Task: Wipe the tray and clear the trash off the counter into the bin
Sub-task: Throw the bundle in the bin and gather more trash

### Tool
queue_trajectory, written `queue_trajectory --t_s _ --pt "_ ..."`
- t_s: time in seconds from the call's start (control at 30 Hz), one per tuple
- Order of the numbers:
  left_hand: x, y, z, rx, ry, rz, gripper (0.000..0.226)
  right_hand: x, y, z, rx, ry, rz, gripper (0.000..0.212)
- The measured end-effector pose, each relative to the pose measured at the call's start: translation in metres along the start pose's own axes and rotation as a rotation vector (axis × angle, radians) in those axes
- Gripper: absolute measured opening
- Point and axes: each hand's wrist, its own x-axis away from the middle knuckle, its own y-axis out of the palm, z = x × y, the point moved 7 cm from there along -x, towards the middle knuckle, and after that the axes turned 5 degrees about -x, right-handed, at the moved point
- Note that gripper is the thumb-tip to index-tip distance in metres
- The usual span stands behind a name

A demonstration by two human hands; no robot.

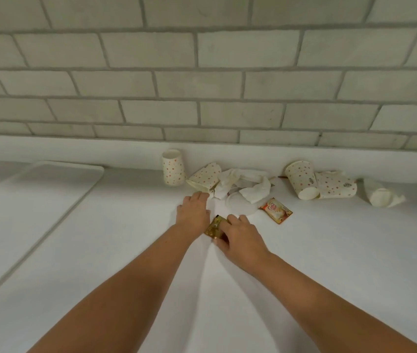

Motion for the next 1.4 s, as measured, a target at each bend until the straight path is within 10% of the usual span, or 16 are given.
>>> queue_trajectory --t_s 0.23,0.43,0.6,0.87,1.4 --pt "0.004 0.004 0.002 -0.197 0.079 0.012 0.036 0.0 -0.003 0.014 -0.294 0.089 -0.136 0.018" --pt "0.014 0.01 -0.013 0.012 0.015 -0.002 0.03 -0.008 0.001 0.029 -0.271 0.263 -0.284 0.074" --pt "0.021 0.008 -0.024 0.081 -0.051 -0.05 0.022 -0.004 0.01 0.031 -0.386 0.269 -0.349 0.028" --pt "0.036 -0.001 -0.033 0.341 -0.092 -0.027 0.012 -0.029 -0.046 0.1 -0.312 0.469 -0.098 0.039" --pt "0.056 -0.009 -0.039 0.549 -0.175 -0.013 0.031 -0.018 -0.039 0.126 -0.417 0.685 -0.13 0.054"
